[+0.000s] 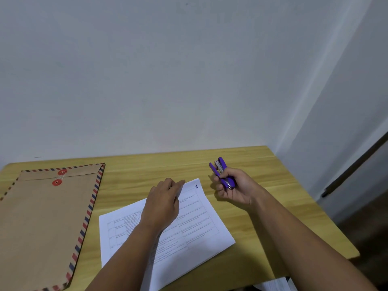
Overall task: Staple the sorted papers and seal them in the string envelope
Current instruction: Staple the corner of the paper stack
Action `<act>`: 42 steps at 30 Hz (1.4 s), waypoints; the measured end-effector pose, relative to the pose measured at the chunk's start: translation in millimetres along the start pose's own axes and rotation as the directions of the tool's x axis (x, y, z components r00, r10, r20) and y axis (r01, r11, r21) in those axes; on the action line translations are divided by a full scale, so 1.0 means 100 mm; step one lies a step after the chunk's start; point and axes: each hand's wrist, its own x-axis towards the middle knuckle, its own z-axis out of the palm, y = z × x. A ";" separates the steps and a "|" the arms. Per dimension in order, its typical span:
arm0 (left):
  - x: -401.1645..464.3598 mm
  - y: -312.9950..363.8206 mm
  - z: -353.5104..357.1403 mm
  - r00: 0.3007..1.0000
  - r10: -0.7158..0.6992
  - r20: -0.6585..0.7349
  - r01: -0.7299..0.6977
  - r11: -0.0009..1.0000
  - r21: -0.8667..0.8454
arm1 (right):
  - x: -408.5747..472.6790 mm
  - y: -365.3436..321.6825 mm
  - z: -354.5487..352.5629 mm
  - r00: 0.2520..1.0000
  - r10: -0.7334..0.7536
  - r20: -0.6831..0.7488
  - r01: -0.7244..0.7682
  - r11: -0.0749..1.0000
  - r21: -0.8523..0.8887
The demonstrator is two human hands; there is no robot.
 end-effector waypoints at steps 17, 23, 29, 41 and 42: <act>0.00 -0.01 -0.01 1.000 -0.007 0.016 0.007 1.000 -0.011 | 0.06 0.10 -0.08 0.936 -0.343 -0.081 0.124 0.536 -0.835; 0.01 -0.02 -0.01 1.000 0.003 0.016 -0.003 1.000 -0.005 | 0.13 0.09 -0.02 0.964 -0.266 0.003 0.113 0.397 -0.911; 0.01 0.00 -0.02 1.000 0.027 0.010 -0.027 0.999 -0.019 | 0.20 0.05 0.06 0.969 -0.245 0.024 0.128 0.418 -0.900; 0.01 -0.01 -0.01 0.999 0.046 -0.001 -0.046 0.999 -0.023 | 0.29 0.04 0.04 0.972 -0.235 0.026 0.130 0.439 -0.889; 0.01 -0.01 -0.01 0.999 0.047 0.002 -0.047 0.999 -0.020 | 0.29 0.04 0.04 0.971 -0.236 0.029 0.132 0.432 -0.892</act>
